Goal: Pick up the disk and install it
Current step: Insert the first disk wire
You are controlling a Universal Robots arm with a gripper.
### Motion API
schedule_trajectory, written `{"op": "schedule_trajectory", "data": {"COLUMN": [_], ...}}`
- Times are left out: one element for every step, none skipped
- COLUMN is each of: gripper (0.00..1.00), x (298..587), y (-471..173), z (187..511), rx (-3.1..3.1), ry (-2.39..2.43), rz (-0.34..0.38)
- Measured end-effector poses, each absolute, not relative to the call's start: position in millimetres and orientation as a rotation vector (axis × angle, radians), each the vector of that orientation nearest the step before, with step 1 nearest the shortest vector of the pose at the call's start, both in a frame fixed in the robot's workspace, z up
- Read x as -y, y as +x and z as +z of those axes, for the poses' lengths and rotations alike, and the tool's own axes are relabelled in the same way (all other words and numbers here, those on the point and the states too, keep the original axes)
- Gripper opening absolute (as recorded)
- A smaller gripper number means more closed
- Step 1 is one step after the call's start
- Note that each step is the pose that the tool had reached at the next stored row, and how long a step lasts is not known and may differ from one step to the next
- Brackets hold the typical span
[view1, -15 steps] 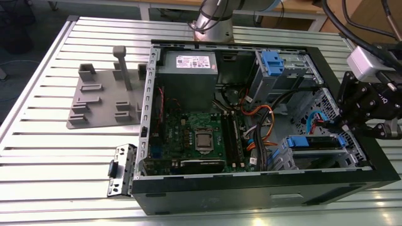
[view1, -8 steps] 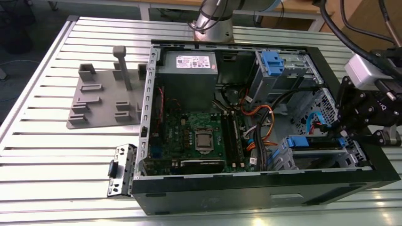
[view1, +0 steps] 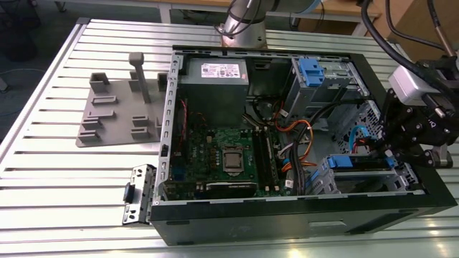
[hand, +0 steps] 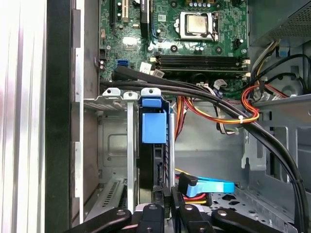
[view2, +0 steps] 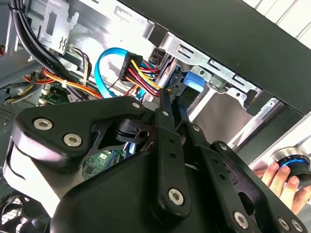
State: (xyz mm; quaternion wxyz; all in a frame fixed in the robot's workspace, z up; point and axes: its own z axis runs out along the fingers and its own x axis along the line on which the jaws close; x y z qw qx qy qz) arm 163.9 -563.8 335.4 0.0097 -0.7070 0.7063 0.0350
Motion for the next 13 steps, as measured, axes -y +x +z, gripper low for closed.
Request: {"op": "schedule_trajectory", "data": {"gripper": [0.18, 0.18, 0.18, 0.18, 0.18, 0.18, 0.18, 0.18, 0.18, 0.18, 0.18, 0.18, 0.18], "x": [563.9, 564.1, 564.2, 564.4, 565.4, 565.4, 565.4, 565.4, 565.5, 565.5, 565.5, 565.5, 565.5], "y": [163.9, 163.9, 163.8, 163.8, 163.8, 163.8, 163.8, 163.8, 163.8, 163.8, 163.8, 163.8, 163.8], "z": [335.1, 334.7, 334.5, 334.4, 333.3, 333.2, 333.3, 333.3, 333.4, 334.1, 335.0, 336.0, 336.5], "rx": [-2.205, -2.204, -2.203, -2.202, -2.201, -2.200, -2.200, -2.199, -2.198, -2.197, -2.196, -2.196, -2.196], "ry": [-2.208, -2.209, -2.210, -2.210, -2.212, -2.212, -2.213, -2.214, -2.215, -2.216, -2.217, -2.217, -2.217], "rz": [0.109, 0.110, 0.110, 0.110, 0.110, 0.110, 0.109, 0.109, 0.109, 0.109, 0.109, 0.109, 0.109]}}
